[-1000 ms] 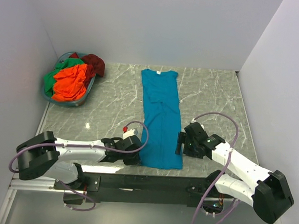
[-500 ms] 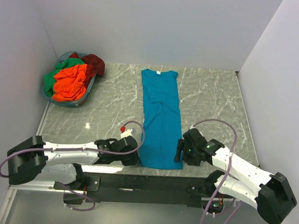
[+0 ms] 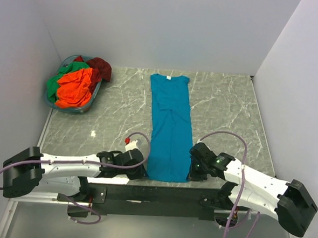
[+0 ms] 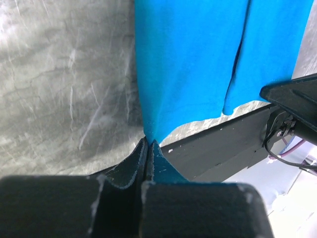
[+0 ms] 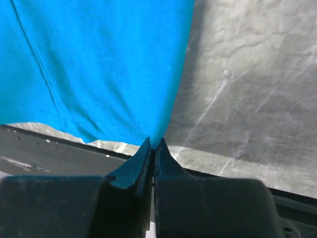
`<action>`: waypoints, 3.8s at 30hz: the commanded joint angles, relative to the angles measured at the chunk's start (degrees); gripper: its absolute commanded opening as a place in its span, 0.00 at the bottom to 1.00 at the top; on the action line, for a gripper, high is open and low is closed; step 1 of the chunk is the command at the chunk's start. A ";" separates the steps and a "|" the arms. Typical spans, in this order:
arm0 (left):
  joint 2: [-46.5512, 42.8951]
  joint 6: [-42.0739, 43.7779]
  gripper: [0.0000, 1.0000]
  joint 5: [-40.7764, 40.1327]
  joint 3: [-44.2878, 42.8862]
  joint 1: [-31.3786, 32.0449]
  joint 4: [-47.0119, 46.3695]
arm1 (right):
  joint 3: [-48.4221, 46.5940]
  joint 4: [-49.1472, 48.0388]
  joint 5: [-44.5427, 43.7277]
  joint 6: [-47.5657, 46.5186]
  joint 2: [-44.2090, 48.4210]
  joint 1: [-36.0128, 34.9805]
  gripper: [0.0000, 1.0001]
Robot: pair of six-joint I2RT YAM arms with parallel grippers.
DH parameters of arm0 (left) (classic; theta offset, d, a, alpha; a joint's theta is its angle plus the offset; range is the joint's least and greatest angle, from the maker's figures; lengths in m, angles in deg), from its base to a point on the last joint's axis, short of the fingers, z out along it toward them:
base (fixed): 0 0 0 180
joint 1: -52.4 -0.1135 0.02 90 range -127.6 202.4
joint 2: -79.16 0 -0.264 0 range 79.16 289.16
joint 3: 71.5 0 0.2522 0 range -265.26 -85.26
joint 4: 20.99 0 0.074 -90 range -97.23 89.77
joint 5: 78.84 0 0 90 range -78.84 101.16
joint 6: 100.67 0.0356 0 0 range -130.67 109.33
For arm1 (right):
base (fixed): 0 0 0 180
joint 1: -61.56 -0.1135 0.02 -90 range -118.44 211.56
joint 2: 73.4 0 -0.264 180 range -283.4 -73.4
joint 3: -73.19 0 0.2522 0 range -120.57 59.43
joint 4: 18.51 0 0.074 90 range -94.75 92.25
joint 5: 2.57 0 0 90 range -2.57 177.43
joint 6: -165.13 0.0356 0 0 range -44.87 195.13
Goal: Fold and stack the t-shirts
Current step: Fold the tshirt
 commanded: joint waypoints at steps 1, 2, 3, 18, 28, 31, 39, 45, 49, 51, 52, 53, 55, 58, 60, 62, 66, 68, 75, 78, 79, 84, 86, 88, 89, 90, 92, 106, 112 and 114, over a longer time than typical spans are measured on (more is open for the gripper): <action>-1.94 -2.01 0.00 -3.74 -1.07 1.92 2.07 | -1.63 1.93 -1.91 2.23 1.98 -2.25 0.00; -2.03 -2.27 0.01 -4.27 -1.25 2.62 2.42 | -1.72 2.80 -2.00 2.58 2.50 -2.43 0.00; -2.03 -2.80 0.01 -4.63 -1.42 2.71 2.86 | -1.72 2.99 -1.92 3.02 3.73 -2.78 0.00; -5.29 -0.35 0.01 -14.21 -7.12 2.80 6.64 | -12.43 9.57 -11.31 -2.07 3.49 -2.69 0.00; 2.00 9.58 0.00 -5.87 -12.94 -7.82 -3.62 | -21.75 6.95 -15.09 -8.48 -1.35 3.28 0.00; 4.19 13.10 0.00 -5.69 -14.60 -11.08 -6.79 | -23.51 4.84 -14.66 -10.33 -3.55 7.58 0.00; 12.64 20.66 0.00 -1.47 -24.27 -20.04 -9.44 | -30.62 -0.17 -12.55 -14.99 -10.04 15.14 0.00; 17.03 23.56 0.00 -2.17 -29.81 -24.09 -8.83 | -35.28 -1.32 -11.32 -17.19 -16.55 18.48 0.00; 20.64 24.62 0.00 -1.39 -32.01 -26.46 -9.44 | -38.36 -2.11 -10.35 -18.25 -20.77 20.42 0.00; 22.65 24.88 0.00 -0.94 -33.41 -28.13 -9.44 | -40.29 -1.93 -10.18 -18.77 -23.58 21.21 0.00; 23.45 24.88 0.00 -1.03 -34.03 -28.66 -9.09 | -40.91 -2.02 -10.09 -18.95 -24.55 21.56 0.00; 24.33 25.23 0.00 -0.50 -35.08 -29.53 -9.18 | -41.53 -2.11 -9.83 -19.30 -26.21 21.83 0.00; 26.95 25.94 0.00 0.46 -36.40 -30.68 -9.27 | -43.11 -2.28 -9.56 -19.74 -27.80 22.53 0.00; 30.48 27.25 0.00 2.05 -39.39 -31.73 -9.26 | -45.04 -2.63 -9.30 -20.00 -30.62 23.41 0.00; 31.97 27.69 0.00 3.01 -41.06 -32.26 -9.79 | -46.27 -2.72 -9.30 -20.44 -32.46 23.76 0.00; 33.73 28.13 0.00 3.11 -42.20 -32.97 -10.49 | -47.33 -3.07 -8.86 -20.88 -34.22 24.37 0.00; 36.89 28.49 0.00 3.10 -44.93 -33.85 -9.79 | -49.52 -3.60 -8.07 -21.59 -37.47 25.26 0.00; 37.95 28.75 0.00 2.93 -46.42 -34.20 -9.62 | -50.49 -3.51 -7.81 -21.76 -39.32 25.96 0.00; 41.56 28.22 0.00 1.08 -48.62 -34.73 -10.14 | -54.01 -4.92 -8.77 -22.64 -44.24 26.75 0.00; 42.87 27.61 0.00 -0.58 -49.59 -34.90 -9.71 | -55.33 -5.80 -8.42 -22.82 -45.91 26.93 0.00; 43.05 27.61 0.00 -0.85 -49.59 -34.82 -9.79 | -55.68 -6.32 -8.25 -23.17 -46.35 27.01 0.00; 42.27 27.61 0.00 -3.12 -47.22 -34.99 -14.36 | -58.05 -6.33 -7.81 -23.52 -49.43 27.28 0.00; 42.35 28.22 0.00 -3.57 -47.39 -34.99 -14.54 | -58.58 -6.42 -7.37 -23.43 -50.48 27.28 0.00; 42.88 29.53 0.00 -2.88 -48.01 -35.08 -14.71 | -58.93 -6.50 -6.93 -23.43 -51.10 27.28 0.00; 43.14 29.54 0.00 -2.61 -48.27 -34.99 -14.71 | -59.11 -6.59 -6.84 -23.35 -51.28 27.36 0.00; 43.66 29.19 0.01 -3.13 -48.79 -34.99 -13.50 | -59.29 -6.42 -6.75 -23.43 -51.45 27.28 0.00; 44.11 29.54 0.11 -3.31 -49.76 -34.99 -12.78 | -59.55 -6.41 -6.75 -23.43 -51.72 27.36 0.00; 41.74 28.49 1.00 0.73 -49.06 -35.08 -14.01 | -60.60 -4.49 -8.33 -23.78 -51.89 27.28 0.17; 38.23 29.10 1.00 0.73 -48.01 -35.08 -13.92 | -62.89 -3.34 -10.09 -23.87 -50.50 27.36 0.79; 36.56 29.10 0.99 1.08 -47.48 -35.08 -13.58 | -62.63 -3.34 -10.27 -23.96 -49.61 27.37 0.82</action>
